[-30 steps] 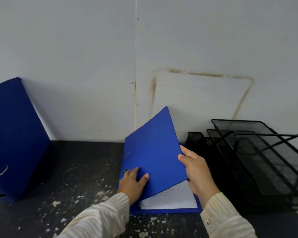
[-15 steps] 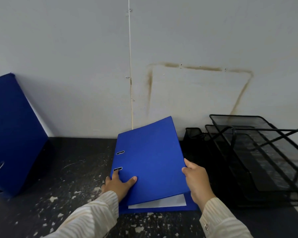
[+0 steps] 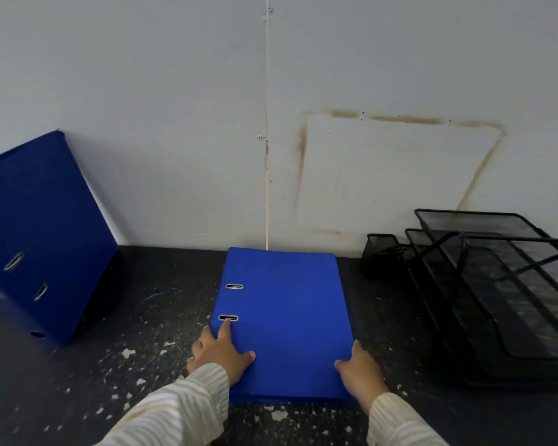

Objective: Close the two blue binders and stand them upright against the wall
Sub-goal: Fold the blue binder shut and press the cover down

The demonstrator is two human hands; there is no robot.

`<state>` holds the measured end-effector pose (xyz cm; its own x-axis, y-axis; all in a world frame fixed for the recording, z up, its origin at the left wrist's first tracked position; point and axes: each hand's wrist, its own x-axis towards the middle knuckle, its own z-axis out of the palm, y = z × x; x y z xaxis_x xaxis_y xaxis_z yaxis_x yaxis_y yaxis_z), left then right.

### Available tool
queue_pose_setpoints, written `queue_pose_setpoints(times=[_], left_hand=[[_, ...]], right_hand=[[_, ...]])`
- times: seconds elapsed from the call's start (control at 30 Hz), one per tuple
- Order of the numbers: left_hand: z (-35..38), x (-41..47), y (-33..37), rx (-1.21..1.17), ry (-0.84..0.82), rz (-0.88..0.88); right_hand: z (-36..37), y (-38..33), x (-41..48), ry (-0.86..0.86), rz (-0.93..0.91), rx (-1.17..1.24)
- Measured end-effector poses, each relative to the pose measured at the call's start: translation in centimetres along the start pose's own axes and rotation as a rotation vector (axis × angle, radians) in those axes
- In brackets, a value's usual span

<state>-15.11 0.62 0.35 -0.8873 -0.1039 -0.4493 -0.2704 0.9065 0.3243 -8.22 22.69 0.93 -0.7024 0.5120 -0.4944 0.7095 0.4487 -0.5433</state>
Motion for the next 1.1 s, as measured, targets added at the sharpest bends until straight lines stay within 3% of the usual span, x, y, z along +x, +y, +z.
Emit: queue_pose_setpoints(times=[0.2, 0.37, 0.77, 1.1], left_hand=[[0.5, 0.1, -0.6, 0.002, -0.005, 0.039], [0.7, 0.5, -1.0, -0.025, -0.029, 0.076], [-1.3, 6.1, -1.5, -0.346, -0.07, 0.19], [-3.2, 12.0, 0.3, -0.571, -0.07, 0.192]], right_hand=[[1.5, -0.2, 0.0, -0.037, -0.034, -0.208], [3.5, -0.8, 0.3, -0.076, -0.212, -0.457], [9.2, -9.0, 0.6, -0.182, -0.482, -0.38], [11.1, -14.7, 3.3, -0.168, -0.543, -0.382]])
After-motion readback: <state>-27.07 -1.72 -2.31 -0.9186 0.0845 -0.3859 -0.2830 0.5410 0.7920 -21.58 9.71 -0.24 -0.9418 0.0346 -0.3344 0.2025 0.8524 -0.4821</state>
